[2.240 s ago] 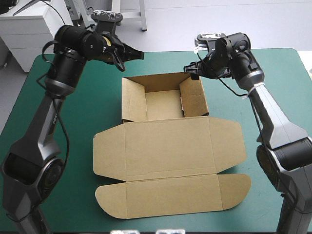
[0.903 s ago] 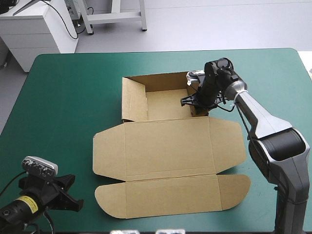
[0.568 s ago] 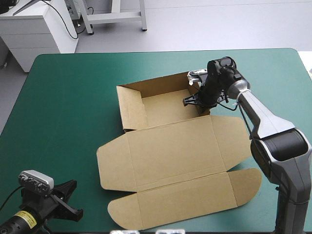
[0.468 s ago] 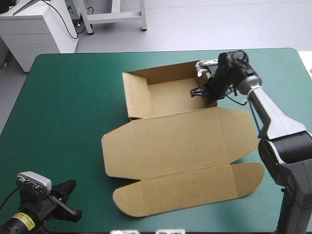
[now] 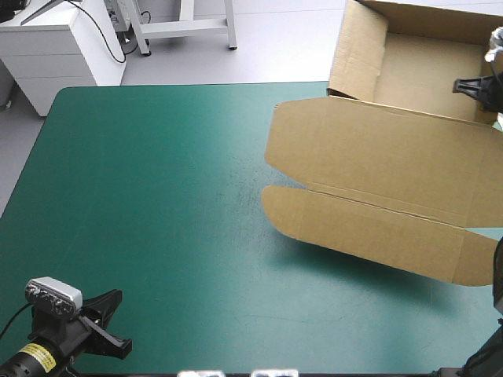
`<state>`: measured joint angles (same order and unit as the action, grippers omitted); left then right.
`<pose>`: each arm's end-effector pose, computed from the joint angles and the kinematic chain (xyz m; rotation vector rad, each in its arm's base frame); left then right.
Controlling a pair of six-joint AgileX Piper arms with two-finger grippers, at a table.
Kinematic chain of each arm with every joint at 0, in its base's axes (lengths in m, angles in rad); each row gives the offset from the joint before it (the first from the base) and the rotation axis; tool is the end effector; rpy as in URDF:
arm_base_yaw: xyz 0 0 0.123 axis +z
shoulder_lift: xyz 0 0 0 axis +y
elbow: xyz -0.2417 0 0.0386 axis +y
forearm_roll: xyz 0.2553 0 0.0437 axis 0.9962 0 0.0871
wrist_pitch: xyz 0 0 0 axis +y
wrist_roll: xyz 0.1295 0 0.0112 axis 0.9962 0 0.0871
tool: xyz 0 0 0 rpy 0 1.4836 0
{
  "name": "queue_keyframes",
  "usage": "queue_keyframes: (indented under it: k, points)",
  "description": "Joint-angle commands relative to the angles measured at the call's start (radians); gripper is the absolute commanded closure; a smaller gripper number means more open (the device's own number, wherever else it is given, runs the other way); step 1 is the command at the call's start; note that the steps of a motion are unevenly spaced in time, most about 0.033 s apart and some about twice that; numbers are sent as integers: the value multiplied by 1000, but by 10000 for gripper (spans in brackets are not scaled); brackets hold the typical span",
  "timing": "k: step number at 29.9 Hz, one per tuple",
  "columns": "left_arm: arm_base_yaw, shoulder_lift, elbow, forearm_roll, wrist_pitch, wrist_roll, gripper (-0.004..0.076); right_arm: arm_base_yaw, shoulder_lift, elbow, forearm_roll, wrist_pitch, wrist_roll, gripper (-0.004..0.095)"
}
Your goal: Fold the box
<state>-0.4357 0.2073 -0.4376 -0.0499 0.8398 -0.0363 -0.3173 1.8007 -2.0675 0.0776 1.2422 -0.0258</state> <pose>0.1091 -0.0561 0.2465 0.4065 2.0712 -0.3432 0.3917 -0.1186 0.3584 0.3553 2.4296 -0.0492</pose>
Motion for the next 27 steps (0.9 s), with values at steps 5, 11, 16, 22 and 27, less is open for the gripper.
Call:
queue_keyframes:
  k: [5, 11, 16, 22, 27]
  points:
    - [-3, 13, -28, -8, -69, -9, 732, -157, 42, -27, 14, -22, -49, 928]
    - [-3, 13, -28, -3, -69, -9, 732, -236, 148, -27, 4, -26, -55, 928]
    - [-3, 13, -28, -3, -69, -9, 732, -282, 218, -27, 1, -38, -101, 927]
    - [-3, 13, -28, -3, -69, -9, 732, -296, 258, -27, -17, -38, -98, 913]
    - [-3, 13, -28, -3, -69, -9, 732, -301, 262, -31, -21, -32, -137, 691]
